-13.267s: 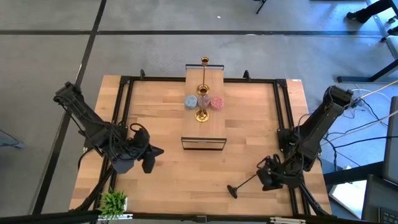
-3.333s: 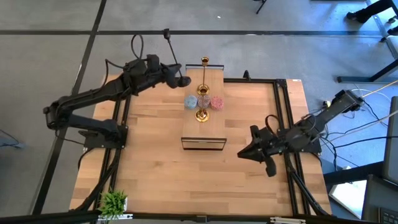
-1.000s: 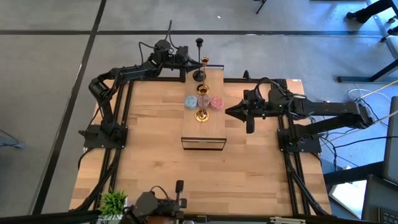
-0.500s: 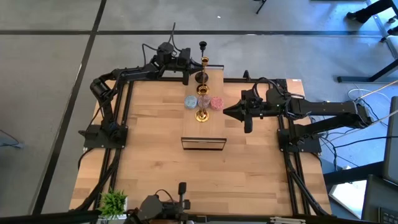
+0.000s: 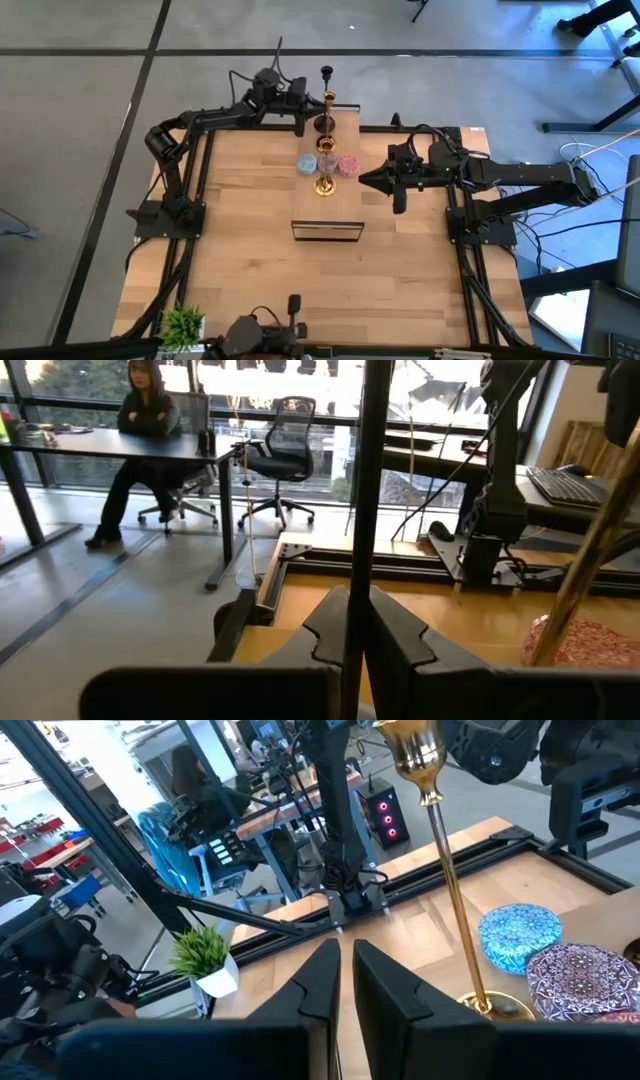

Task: Pick & Place candle stick holders
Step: Put the black candle holder on the shelf

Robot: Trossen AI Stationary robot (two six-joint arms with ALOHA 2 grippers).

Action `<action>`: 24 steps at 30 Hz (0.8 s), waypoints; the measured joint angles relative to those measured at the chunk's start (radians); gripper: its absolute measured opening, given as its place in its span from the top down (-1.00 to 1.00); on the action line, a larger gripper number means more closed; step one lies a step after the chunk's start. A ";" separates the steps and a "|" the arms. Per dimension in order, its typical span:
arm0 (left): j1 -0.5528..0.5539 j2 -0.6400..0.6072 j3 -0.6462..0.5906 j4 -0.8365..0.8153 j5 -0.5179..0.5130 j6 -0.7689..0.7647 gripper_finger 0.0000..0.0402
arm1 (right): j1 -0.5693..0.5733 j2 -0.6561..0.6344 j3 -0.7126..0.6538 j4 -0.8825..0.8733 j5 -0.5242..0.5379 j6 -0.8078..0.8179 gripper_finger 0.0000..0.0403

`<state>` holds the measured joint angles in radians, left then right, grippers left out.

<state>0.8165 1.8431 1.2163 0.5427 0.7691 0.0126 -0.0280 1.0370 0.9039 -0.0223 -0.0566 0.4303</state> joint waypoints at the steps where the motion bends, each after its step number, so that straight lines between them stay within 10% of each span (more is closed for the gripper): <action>1: -0.004 0.000 0.000 0.000 0.000 0.000 0.94 | 0.000 0.000 0.000 0.000 0.000 0.000 0.83; 24: -0.020 0.013 -0.001 -0.010 -0.041 0.001 0.94 | 0.002 0.005 0.000 0.005 -0.023 0.007 0.83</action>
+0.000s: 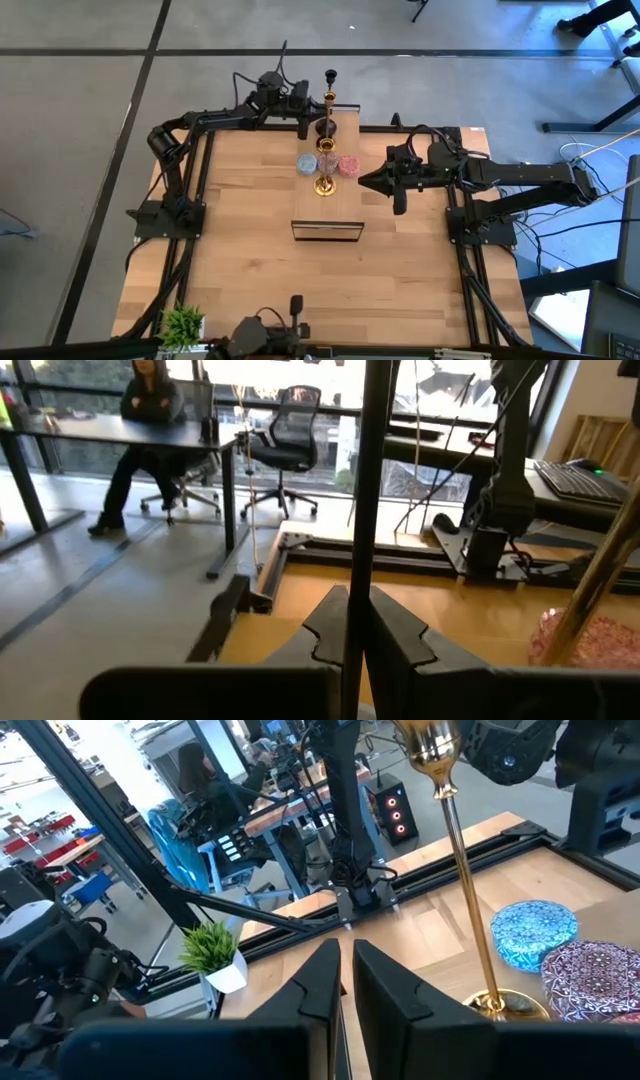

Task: Pick & Place candle stick holders
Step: Put the black candle holder on the shelf

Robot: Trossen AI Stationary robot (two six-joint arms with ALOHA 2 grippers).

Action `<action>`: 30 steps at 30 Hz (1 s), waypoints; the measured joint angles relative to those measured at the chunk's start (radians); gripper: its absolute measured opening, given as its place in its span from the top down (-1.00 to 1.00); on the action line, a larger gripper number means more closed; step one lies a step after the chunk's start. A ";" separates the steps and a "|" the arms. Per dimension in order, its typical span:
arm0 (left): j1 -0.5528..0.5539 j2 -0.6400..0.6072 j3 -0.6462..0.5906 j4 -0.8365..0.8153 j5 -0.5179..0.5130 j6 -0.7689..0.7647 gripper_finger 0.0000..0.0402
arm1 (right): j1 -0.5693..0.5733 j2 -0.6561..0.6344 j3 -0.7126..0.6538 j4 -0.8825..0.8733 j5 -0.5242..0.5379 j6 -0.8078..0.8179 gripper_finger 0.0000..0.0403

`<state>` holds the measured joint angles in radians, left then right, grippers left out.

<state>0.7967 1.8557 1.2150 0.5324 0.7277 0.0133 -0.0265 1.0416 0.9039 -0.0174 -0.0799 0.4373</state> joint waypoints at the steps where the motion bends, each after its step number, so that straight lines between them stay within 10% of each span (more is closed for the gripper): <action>1: -0.001 0.002 -0.001 -0.005 0.000 0.002 0.94 | 0.000 0.000 0.000 0.000 0.000 0.000 0.83; 30: -0.003 0.008 0.000 0.018 -0.003 0.009 0.94 | 0.000 0.000 0.000 0.000 -0.002 0.008 0.83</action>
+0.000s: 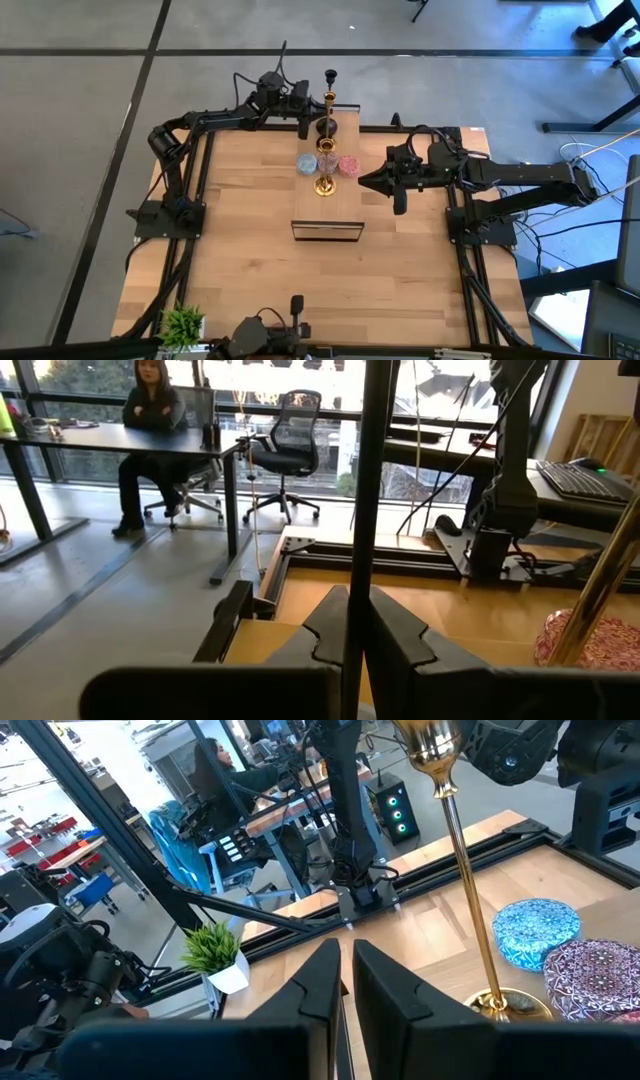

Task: Pick & Place candle stick holders
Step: Put the black candle holder on the shelf

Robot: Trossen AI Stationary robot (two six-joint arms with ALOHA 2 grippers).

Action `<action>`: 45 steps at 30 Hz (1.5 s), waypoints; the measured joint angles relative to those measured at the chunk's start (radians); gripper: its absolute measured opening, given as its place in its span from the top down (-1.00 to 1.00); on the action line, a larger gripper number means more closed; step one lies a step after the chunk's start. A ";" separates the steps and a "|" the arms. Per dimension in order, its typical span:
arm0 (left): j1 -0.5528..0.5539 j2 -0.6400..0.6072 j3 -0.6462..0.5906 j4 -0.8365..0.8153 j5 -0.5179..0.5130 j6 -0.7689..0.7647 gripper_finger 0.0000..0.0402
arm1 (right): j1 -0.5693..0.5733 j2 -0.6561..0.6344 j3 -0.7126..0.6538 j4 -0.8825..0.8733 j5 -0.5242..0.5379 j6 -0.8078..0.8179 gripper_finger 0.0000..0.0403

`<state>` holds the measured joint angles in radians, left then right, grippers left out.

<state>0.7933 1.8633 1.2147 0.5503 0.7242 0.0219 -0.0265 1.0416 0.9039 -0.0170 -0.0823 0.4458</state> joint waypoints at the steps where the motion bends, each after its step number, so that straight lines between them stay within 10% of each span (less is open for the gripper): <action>1: 0.000 0.000 0.000 0.001 0.000 0.000 0.94 | 0.000 0.000 0.000 0.000 0.000 0.000 0.83; 45: -0.018 0.000 0.001 -0.009 -0.082 0.029 0.94 | 0.000 0.000 0.000 0.000 -0.026 0.003 0.83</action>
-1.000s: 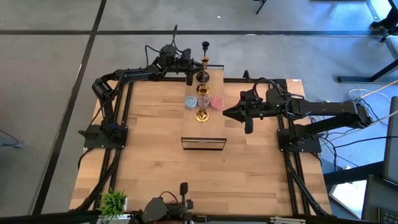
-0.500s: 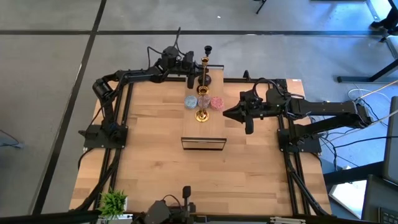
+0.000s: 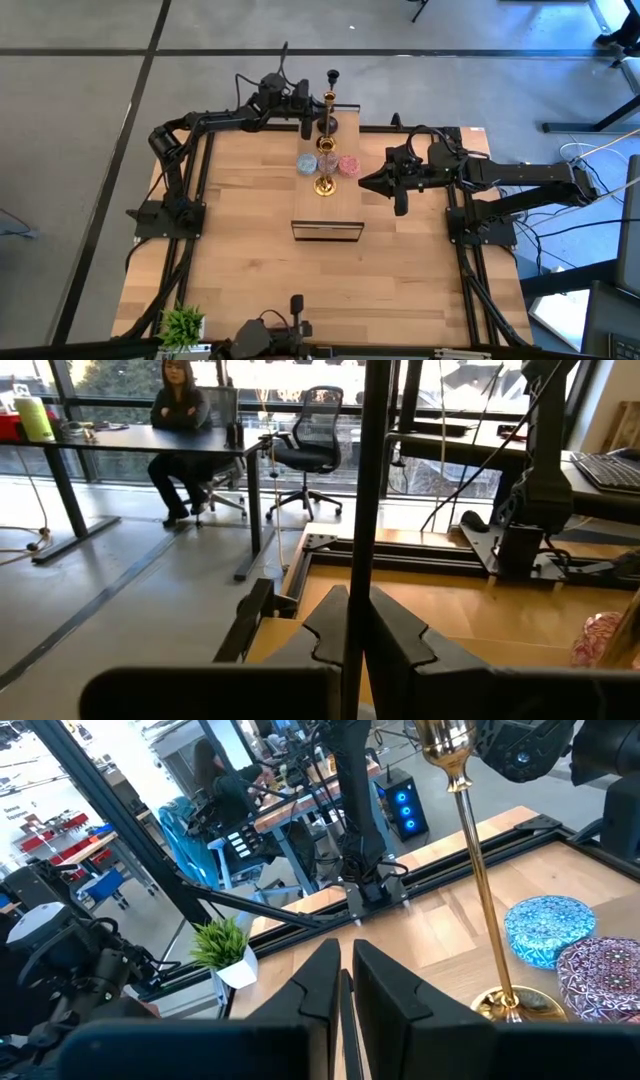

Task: Pick & Place candle stick holders
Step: Put the black candle holder on the shelf

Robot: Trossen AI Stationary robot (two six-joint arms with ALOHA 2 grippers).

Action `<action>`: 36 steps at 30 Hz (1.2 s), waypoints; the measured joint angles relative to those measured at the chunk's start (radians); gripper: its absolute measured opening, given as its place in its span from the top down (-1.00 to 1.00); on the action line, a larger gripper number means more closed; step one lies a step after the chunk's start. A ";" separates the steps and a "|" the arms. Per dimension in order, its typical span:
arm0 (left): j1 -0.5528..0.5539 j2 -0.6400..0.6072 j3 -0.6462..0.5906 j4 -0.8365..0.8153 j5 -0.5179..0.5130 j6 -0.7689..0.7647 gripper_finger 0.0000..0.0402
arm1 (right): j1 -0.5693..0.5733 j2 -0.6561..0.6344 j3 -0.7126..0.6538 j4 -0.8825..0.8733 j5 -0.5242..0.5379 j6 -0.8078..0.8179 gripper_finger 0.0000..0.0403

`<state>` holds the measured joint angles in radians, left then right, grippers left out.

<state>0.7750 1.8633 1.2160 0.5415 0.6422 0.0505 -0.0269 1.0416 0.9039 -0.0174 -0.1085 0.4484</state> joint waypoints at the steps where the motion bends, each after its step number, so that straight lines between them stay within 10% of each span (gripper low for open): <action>1: 0.000 0.000 0.000 0.000 0.000 0.000 0.94 | 0.000 0.000 0.000 0.000 0.000 0.000 0.83; 36: -0.010 0.000 0.002 -0.037 -0.043 -0.003 0.90 | 0.000 0.000 0.000 0.000 0.000 0.000 0.83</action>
<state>0.7654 1.8633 1.2175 0.5041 0.5995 0.0471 -0.0269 1.0416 0.9039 -0.0177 -0.1089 0.4480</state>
